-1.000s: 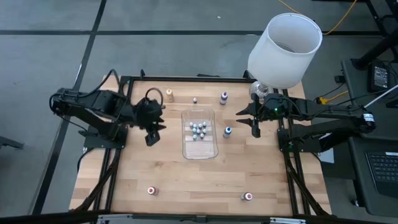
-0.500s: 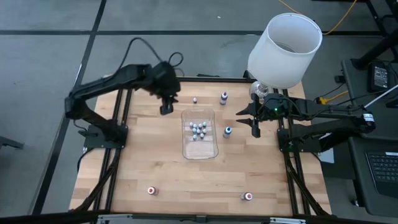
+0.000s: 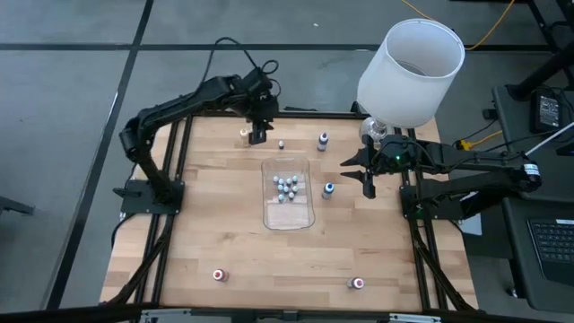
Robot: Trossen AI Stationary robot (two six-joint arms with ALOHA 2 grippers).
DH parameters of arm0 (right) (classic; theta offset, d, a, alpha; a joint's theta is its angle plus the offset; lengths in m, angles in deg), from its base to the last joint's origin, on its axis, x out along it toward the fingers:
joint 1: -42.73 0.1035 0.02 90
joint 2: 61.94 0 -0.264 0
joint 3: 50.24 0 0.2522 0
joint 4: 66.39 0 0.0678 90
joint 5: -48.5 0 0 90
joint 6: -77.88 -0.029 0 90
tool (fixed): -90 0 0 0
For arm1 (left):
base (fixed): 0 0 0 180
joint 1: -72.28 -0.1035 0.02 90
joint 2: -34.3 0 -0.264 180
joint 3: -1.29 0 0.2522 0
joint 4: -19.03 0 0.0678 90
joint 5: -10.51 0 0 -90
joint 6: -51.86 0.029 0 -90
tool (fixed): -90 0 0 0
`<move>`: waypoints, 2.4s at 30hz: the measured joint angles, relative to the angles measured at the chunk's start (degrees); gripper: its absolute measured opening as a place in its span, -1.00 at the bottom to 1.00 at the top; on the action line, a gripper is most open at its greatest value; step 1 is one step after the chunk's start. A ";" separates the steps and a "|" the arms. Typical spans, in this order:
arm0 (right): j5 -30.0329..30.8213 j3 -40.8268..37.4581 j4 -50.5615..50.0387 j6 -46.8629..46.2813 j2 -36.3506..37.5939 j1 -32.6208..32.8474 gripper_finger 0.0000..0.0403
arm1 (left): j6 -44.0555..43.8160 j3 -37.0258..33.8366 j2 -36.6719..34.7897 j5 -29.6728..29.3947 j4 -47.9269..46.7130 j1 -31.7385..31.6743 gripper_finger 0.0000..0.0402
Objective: Pick & Place food coloring
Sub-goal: Put the small blue food coloring into the transparent bin
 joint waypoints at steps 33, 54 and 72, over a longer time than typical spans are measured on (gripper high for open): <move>0.00 0.00 0.00 0.05 0.01 0.00 -0.32 | -2.71 -1.92 24.77 -1.47 12.34 -2.00 0.15; -0.01 0.00 0.00 0.22 0.01 -0.01 -0.32 | -3.24 -1.92 24.77 1.98 11.39 -2.40 -0.43; 0.01 0.01 0.00 0.21 0.00 -0.02 -0.32 | -4.68 -1.76 24.32 2.55 10.68 -2.39 -0.77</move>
